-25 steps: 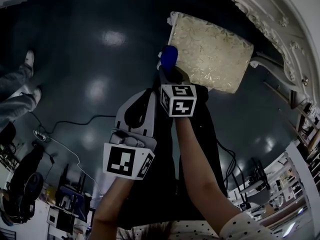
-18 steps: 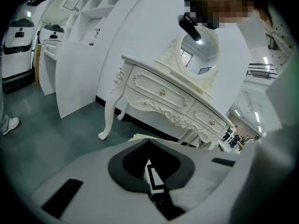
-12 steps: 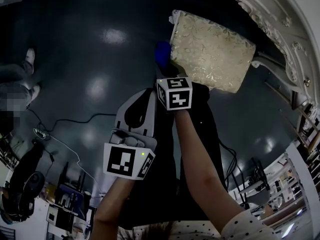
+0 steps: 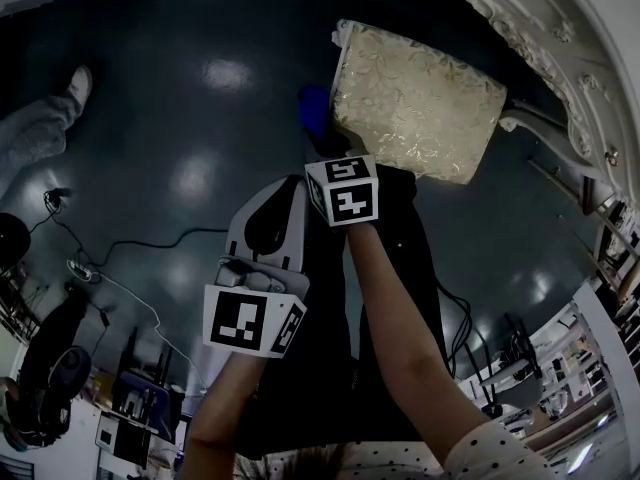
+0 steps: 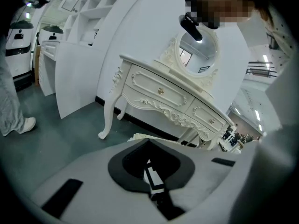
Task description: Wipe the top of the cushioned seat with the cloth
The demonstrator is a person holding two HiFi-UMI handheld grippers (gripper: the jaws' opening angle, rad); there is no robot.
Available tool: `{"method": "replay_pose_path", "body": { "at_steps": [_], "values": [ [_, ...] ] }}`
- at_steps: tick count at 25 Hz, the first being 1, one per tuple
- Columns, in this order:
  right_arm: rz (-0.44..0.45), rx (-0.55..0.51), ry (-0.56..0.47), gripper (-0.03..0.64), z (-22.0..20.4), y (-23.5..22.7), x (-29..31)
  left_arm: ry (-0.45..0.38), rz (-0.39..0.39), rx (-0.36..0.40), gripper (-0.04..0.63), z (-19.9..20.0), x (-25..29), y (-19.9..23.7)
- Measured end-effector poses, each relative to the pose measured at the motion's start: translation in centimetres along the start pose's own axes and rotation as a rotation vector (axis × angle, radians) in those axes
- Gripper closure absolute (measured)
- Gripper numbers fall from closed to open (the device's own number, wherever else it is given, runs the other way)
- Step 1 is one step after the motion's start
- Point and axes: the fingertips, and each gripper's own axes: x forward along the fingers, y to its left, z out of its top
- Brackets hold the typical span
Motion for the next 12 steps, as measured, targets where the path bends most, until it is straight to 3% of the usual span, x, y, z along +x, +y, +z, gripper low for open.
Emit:
{"method": "replay_pose_path", "body": {
  "at_steps": [4,12],
  "values": [
    [0.001,0.050,-0.089,0.528,0.7,-1.0,-3.5,0.009,-0.025,0.016,0.598,-0.1,0.4,-1.1],
    [-0.087,0.175,-0.219,0.528,0.1,-5.4,-11.9,0.024,-0.111,0.080,0.598,0.6,2.7,-5.1]
  ]
}}
